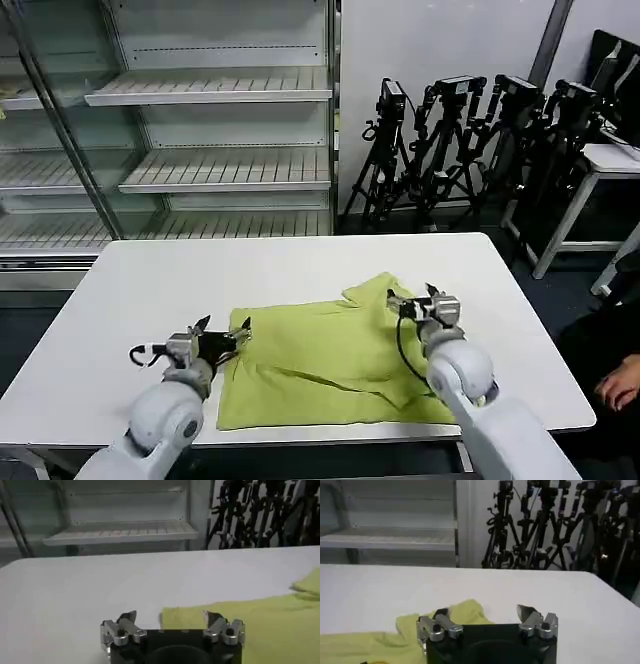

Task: Fold and organize the clothes.

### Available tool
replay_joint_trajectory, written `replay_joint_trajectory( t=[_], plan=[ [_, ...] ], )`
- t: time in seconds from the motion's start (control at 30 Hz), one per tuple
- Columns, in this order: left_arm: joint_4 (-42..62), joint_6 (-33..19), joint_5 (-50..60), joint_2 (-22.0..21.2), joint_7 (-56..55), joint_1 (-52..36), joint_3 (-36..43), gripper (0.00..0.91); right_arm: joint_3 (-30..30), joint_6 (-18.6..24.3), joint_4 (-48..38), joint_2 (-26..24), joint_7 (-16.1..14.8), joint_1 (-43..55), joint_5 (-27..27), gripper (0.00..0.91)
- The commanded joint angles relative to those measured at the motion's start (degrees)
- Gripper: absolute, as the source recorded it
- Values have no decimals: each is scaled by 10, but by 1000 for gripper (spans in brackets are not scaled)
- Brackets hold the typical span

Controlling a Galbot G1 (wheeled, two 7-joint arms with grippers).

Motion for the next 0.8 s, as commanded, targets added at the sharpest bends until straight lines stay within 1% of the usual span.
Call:
replay_joint_trajectory(
  t=[0.03,0.23,0.27,0.3,0.33,0.43,0.47,0.5,0.53,0.57,0.6,0.63,0.67,0.7,0.73,0.8],
  plan=[
    [121,2,-14,-15,-11,-115,58,907,-72,-3,-147,20,4,113,23,907],
    [143,2,-18,-20,-6,-127,69,907,-80,-3,-213,49,-4,137,19,907],
    [145,2,-18,-22,-6,-128,69,846,-79,-3,-219,53,-4,139,20,907],
    [145,2,-19,-22,-7,-127,70,554,-77,-3,-225,57,-5,141,21,907],
    [145,2,-22,-22,-6,-126,71,30,-76,-3,-231,59,-7,142,24,907],
    [137,2,-26,-21,-7,-115,72,30,-76,-3,-238,63,-10,143,27,907],
    [133,2,-28,-20,-7,-111,73,30,-77,-3,-239,64,-11,142,30,836],
    [131,2,-30,-20,-7,-107,73,30,-78,-3,-239,64,-10,140,34,786],
    [126,2,-32,-20,-7,-105,74,30,-78,-3,-238,64,-9,138,38,675],
    [122,2,-34,-19,-6,-101,74,30,-77,-3,-236,64,-8,136,44,615],
    [120,2,-36,-19,-6,-99,74,30,-77,-3,-234,63,-7,134,50,453],
    [117,2,-37,-19,-6,-95,75,30,-77,-3,-233,63,-7,133,52,353],
    [114,2,-37,-18,-6,-91,75,30,-77,-3,-230,62,-7,130,56,171],
    [112,2,-38,-18,-5,-89,75,30,-77,-3,-229,62,-7,128,57,50],
    [109,2,-38,-17,-5,-87,74,30,-77,-3,-226,61,-7,127,58,10],
    [103,2,-40,-16,-2,-81,73,30,-77,-3,-221,61,-8,123,60,0]
  ],
)
